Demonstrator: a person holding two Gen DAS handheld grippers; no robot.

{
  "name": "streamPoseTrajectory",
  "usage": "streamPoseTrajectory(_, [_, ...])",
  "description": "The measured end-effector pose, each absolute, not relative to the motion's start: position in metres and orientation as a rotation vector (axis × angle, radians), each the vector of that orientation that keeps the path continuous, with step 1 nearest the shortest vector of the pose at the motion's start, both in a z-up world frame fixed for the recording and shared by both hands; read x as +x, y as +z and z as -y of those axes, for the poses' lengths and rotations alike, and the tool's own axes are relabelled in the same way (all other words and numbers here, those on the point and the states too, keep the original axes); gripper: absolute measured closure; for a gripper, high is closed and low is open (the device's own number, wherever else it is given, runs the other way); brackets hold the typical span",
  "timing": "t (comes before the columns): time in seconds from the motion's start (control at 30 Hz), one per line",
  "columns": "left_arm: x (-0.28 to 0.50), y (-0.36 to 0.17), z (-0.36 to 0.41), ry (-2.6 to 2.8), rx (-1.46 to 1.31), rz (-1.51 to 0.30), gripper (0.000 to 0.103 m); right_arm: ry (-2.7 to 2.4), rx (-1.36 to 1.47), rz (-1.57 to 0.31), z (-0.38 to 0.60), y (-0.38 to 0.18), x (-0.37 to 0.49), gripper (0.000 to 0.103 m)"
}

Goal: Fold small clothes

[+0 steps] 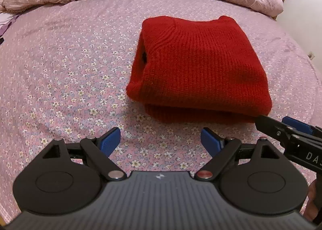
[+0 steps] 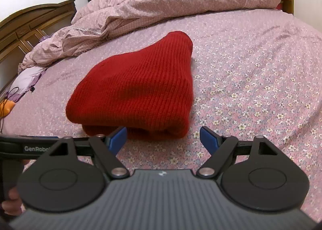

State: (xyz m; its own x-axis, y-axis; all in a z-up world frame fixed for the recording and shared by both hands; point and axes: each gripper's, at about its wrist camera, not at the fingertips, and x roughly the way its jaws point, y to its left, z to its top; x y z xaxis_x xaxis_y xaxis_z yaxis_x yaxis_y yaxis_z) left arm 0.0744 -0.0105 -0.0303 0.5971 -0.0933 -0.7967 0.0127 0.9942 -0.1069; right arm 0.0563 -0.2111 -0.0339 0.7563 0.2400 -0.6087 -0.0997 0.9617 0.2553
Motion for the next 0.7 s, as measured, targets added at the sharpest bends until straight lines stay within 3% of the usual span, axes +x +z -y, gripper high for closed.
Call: streamPoseTrajectory(0.7, [0.0751, -0.0330, 0.0097, -0.054, -0.098, -0.947, 0.013, 0.188, 0.218, -0.702, 0.2101, -0.0373, 0.0560, 0.022])
